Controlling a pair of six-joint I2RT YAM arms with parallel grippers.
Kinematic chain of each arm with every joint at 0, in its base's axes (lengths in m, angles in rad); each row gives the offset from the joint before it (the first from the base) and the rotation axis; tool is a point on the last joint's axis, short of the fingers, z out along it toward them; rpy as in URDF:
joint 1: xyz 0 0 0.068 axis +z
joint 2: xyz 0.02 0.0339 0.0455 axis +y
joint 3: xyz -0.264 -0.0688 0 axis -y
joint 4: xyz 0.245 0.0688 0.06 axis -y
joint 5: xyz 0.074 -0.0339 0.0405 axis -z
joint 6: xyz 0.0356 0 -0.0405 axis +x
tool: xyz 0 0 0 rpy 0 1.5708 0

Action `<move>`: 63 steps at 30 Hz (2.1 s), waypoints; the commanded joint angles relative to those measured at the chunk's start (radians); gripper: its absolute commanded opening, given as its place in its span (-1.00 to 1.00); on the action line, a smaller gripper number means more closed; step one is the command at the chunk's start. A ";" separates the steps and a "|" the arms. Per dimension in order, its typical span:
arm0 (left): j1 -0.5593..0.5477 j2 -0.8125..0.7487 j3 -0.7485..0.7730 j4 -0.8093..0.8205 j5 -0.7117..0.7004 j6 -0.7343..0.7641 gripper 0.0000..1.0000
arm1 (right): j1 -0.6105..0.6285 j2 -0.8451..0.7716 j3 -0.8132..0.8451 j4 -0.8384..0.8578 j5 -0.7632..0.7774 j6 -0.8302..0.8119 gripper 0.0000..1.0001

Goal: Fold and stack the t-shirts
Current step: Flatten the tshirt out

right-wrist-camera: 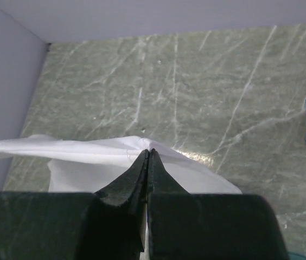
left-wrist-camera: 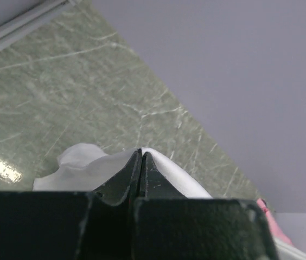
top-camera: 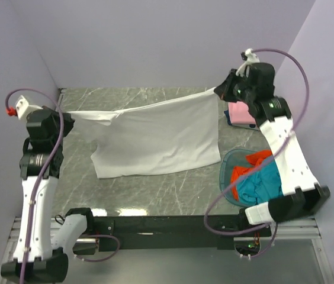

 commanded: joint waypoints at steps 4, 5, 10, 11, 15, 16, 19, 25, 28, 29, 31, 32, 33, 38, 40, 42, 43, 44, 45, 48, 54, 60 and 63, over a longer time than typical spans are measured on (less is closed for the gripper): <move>0.003 -0.114 -0.137 0.031 -0.047 -0.021 -0.99 | 0.007 -0.245 -0.339 0.088 -0.062 -0.036 -0.98; 0.005 -0.120 -0.155 0.009 -0.056 -0.057 -0.99 | 0.005 -0.265 -0.385 0.068 -0.054 -0.047 -0.96; 0.005 -0.168 -0.290 -0.069 -0.085 -0.133 -0.99 | 0.007 -0.337 -0.675 -0.065 0.009 -0.090 -0.84; 0.003 -0.173 -0.322 -0.071 -0.084 -0.136 -0.99 | 0.005 -0.333 -0.703 -0.076 0.003 -0.094 -0.76; 0.005 -0.177 -0.378 -0.069 -0.067 -0.139 -0.99 | 0.005 -0.305 -0.810 -0.032 -0.029 -0.074 -0.67; 0.005 -0.176 -0.385 -0.060 -0.058 -0.130 -0.99 | 0.005 -0.291 -0.812 -0.024 -0.032 -0.065 -0.66; 0.005 -0.162 -0.408 -0.048 -0.015 -0.121 -0.99 | 0.005 -0.193 -0.765 -0.053 -0.061 -0.059 -0.58; 0.005 -0.166 -0.434 -0.034 0.019 -0.125 -0.99 | 0.014 -0.070 -0.717 -0.064 -0.170 -0.073 -0.46; 0.005 -0.166 -0.440 -0.029 0.031 -0.124 -0.99 | 0.051 -0.052 -0.703 -0.078 -0.172 -0.094 -0.41; 0.005 -0.160 -0.440 -0.026 0.034 -0.124 -0.99 | 0.063 -0.043 -0.712 -0.076 -0.164 -0.099 -0.41; 0.005 -0.156 -0.442 -0.025 0.045 -0.122 -0.99 | 0.104 -0.031 -0.718 -0.082 -0.145 -0.097 -0.40; 0.005 -0.150 -0.442 -0.023 0.048 -0.121 -0.99 | 0.120 -0.020 -0.711 -0.087 -0.140 -0.097 -0.40; 0.005 -0.148 -0.442 -0.022 0.051 -0.121 -0.99 | 0.134 -0.017 -0.714 -0.086 -0.134 -0.090 -0.39; 0.005 -0.148 -0.433 -0.026 0.056 -0.109 -0.99 | 0.186 0.020 -0.743 -0.066 -0.082 -0.050 -0.36; 0.005 -0.153 -0.431 -0.032 0.056 -0.102 -0.99 | 0.195 0.023 -0.748 -0.053 -0.057 -0.036 -0.33; 0.005 -0.157 -0.428 -0.034 0.054 -0.098 -0.99 | 0.197 0.028 -0.751 -0.041 -0.036 -0.030 -0.31; 0.005 -0.157 -0.427 -0.038 0.053 -0.093 -0.99 | 0.195 0.031 -0.752 -0.041 -0.026 -0.030 -0.30; 0.005 -0.160 -0.425 -0.040 0.053 -0.092 -0.99 | 0.197 0.037 -0.749 -0.041 -0.019 -0.028 -0.30; 0.005 -0.160 -0.425 -0.042 0.053 -0.093 -0.99 | 0.198 0.040 -0.748 -0.041 -0.007 -0.028 -0.30; 0.005 -0.165 -0.425 -0.043 0.053 -0.095 -0.99 | 0.198 0.057 -0.751 -0.038 -0.009 -0.031 -0.30; 0.005 -0.170 -0.425 -0.043 0.054 -0.099 -0.99 | 0.212 0.097 -0.766 -0.012 -0.026 -0.034 -0.30; 0.005 -0.171 -0.416 -0.051 0.047 -0.095 -0.99 | 0.215 0.117 -0.761 -0.007 -0.028 -0.035 -0.31; 0.005 -0.170 -0.416 -0.046 0.047 -0.095 -0.99 | 0.218 0.123 -0.764 -0.003 -0.032 -0.036 -0.33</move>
